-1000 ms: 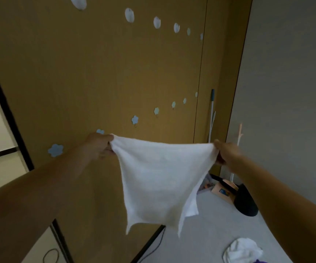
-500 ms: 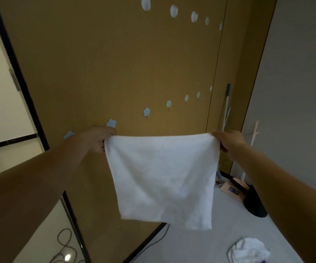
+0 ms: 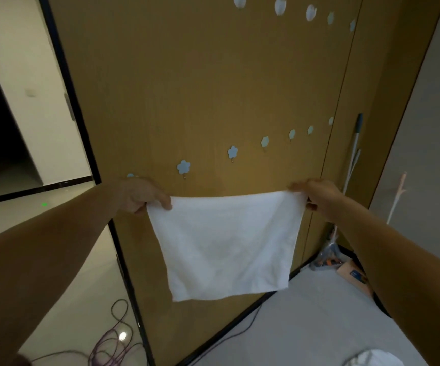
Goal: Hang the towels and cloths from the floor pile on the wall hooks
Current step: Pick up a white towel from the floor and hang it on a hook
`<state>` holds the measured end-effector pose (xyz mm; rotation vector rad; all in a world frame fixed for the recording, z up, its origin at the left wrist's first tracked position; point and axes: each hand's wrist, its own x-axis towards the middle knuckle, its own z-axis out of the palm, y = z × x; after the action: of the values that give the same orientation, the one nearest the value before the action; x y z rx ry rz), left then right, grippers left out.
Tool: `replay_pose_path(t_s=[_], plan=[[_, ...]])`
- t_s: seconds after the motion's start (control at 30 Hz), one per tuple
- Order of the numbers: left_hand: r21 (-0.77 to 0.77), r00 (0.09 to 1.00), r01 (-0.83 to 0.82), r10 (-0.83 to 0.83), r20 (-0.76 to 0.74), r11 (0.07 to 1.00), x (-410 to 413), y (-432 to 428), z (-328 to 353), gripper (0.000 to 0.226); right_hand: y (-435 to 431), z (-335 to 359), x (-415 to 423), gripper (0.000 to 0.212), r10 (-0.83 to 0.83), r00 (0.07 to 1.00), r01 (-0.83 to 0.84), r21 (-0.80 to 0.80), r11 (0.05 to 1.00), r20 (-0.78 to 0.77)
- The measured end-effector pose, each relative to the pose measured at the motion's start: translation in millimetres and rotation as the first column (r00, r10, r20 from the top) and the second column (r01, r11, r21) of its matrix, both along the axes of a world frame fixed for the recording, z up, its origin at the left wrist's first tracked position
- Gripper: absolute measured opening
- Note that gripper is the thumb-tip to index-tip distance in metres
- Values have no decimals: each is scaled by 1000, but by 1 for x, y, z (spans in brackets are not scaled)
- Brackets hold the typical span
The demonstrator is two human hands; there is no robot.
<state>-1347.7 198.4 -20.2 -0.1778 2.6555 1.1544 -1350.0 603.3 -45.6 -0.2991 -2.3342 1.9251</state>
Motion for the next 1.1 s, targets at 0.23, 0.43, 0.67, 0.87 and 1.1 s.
replay_pose_path(t_s=[0.23,0.43,0.67,0.87,1.1], plan=[[-168,999,53,-52,12,984,16,2,11,21,-12,9,-15,31,167,986,-162,214,963,-6],[-277,998,41,-26,57,960,26,7,20,15,-24,9,-30,31,200,979,-173,346,922,-46],[-320,995,20,12,98,947,30,-7,24,19,-32,6,-49,28,223,969,-157,428,890,-107],[-308,998,-35,49,38,951,37,-12,46,23,-40,16,-61,23,278,940,-164,454,876,-196],[115,855,-125,165,-492,986,44,-9,81,17,-89,48,-69,14,139,847,-105,94,990,-513]])
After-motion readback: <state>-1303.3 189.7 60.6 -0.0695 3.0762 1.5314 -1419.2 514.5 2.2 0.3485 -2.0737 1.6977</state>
